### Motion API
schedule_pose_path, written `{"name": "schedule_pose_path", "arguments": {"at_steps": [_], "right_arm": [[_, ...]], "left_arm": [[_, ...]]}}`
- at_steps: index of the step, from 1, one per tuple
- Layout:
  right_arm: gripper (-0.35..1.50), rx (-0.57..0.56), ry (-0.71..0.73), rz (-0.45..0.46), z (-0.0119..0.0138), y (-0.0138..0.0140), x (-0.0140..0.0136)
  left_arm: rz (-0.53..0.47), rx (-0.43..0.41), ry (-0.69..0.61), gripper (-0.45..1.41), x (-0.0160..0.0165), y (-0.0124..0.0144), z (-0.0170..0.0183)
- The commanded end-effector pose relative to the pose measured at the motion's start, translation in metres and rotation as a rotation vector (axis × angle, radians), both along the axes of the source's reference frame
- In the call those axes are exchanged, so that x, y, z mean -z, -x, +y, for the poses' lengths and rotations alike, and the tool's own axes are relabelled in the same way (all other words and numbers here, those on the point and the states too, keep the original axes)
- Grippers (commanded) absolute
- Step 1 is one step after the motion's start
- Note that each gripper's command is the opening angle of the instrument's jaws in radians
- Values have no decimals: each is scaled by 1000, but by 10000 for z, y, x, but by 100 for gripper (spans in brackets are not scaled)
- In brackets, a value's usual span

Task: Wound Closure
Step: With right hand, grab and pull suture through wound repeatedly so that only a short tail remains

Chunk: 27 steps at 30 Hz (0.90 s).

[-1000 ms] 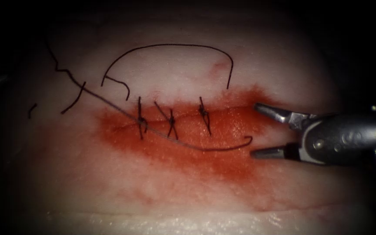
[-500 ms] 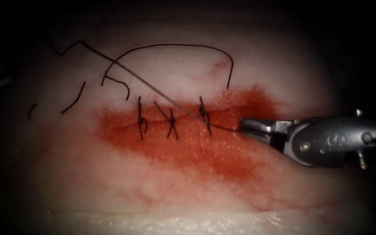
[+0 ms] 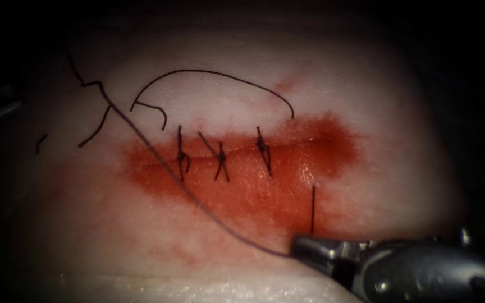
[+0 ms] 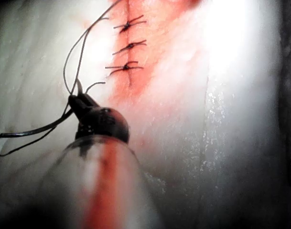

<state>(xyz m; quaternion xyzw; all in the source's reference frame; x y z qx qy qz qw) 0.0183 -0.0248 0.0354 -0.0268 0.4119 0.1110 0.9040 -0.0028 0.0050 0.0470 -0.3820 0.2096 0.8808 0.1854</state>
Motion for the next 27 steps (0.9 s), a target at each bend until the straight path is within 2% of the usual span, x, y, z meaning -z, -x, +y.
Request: {"name": "schedule_pose_path", "arguments": {"at_steps": [1,7,12,16,27], "right_arm": [[-35,10,-15,3,-15,-18,7],[-35,33,-25,8,-34,-47,32],[-35,40,-27,15,-39,-59,46],[-35,48,-12,16,-36,-56,46],[-35,61,-64,47,-63,-91,54]], "left_arm": [[-1,-1,0,-45,-6,5,0],[1,-3,-1,-45,-6,5,0],[1,-3,-1,-45,-6,5,0],[-1,-4,0,-45,-6,6,0],[-1,-5,0,-45,-7,5,0]]}}
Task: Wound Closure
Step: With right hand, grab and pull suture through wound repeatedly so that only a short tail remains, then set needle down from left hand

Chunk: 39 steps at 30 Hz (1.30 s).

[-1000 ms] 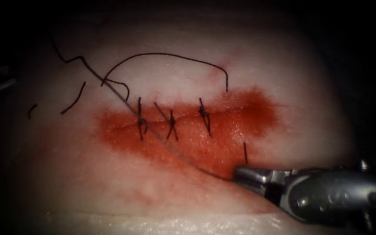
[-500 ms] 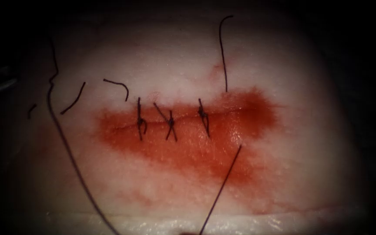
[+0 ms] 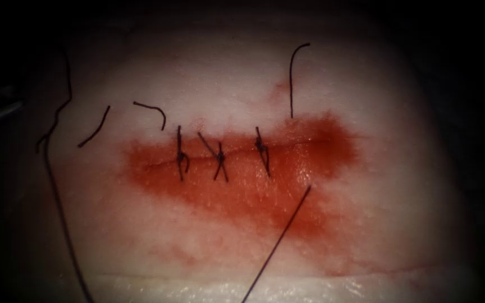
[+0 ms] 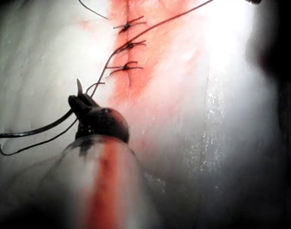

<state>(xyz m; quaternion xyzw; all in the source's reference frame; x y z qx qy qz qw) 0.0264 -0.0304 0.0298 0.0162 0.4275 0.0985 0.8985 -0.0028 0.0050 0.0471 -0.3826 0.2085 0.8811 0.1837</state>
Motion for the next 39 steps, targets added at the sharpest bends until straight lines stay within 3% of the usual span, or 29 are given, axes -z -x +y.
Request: {"name": "schedule_pose_path", "arguments": {"at_steps": [1,14,15,16,17,18,22,31,35,39], "right_arm": [[-35,2,-6,6,-8,-12,0],[-35,3,-11,16,-8,-24,4],[66,33,19,28,-4,-17,3],[100,45,32,31,0,-12,2],[100,45,32,31,0,-12,2],[123,58,54,46,8,3,0],[134,24,89,98,27,52,-1],[125,-87,111,119,80,147,8],[120,-171,137,112,109,164,4],[115,-245,161,122,141,164,-7]], "left_arm": [[-1,0,1,-45,-6,5,0],[-2,-1,1,-45,-6,4,0],[-2,-2,1,-45,-7,4,1],[-2,-2,1,-45,-7,3,1],[-2,-2,1,-45,-7,3,1],[-3,-4,1,-45,-8,1,2],[-6,-9,1,-45,-10,-3,4],[2,-22,12,-45,-17,-7,11],[3,-22,16,-45,-20,-7,10],[4,-21,16,-45,-20,-6,11]]}}
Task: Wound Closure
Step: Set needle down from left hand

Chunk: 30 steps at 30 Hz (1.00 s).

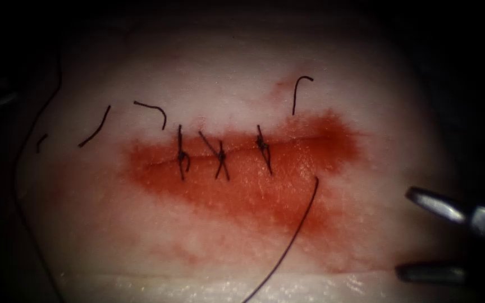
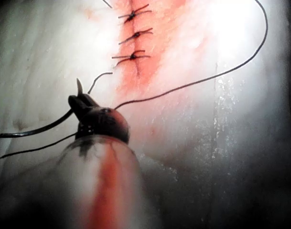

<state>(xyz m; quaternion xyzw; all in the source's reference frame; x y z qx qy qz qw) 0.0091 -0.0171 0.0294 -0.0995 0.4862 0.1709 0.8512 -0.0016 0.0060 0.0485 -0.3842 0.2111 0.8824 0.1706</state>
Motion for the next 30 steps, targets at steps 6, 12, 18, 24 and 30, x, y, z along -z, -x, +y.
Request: {"name": "schedule_pose_path", "arguments": {"at_steps": [6,12,18,24,30], "right_arm": [[110,-52,-59,35,42,-17,-48],[107,-88,-78,50,40,-26,-69],[66,-102,-94,62,32,-28,-70],[28,-110,-104,66,31,-30,-68],[21,-114,-106,68,29,-32,-68]], "left_arm": [[-22,-6,2,-45,-14,15,15],[-47,-11,11,-45,-34,33,38],[-69,-31,-22,-45,-65,63,44],[-78,-87,-74,-45,-103,109,35],[-69,-98,-111,-45,-140,134,46]]}}
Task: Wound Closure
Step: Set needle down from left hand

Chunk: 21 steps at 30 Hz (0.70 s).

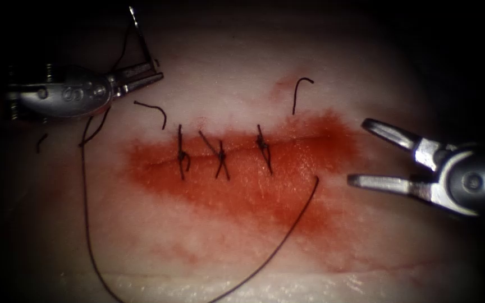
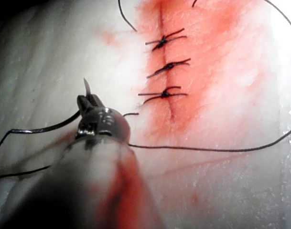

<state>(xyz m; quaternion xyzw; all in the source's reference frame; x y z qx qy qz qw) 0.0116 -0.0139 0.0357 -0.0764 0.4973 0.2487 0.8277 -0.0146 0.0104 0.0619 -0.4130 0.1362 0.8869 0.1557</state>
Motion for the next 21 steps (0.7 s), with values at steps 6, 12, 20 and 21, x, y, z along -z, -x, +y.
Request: {"name": "schedule_pose_path", "arguments": {"at_steps": [6,12,20,21], "right_arm": [[21,0,-1,5,-7,-7,-6],[14,0,1,5,-9,-8,-6],[13,-2,6,6,-12,-8,-7],[13,-2,6,6,-13,-8,-7]], "left_arm": [[-32,71,-58,79,-27,19,13],[-94,58,-113,131,-11,11,14],[-179,36,-162,121,46,-37,38],[-183,24,-167,120,53,-44,38]]}}
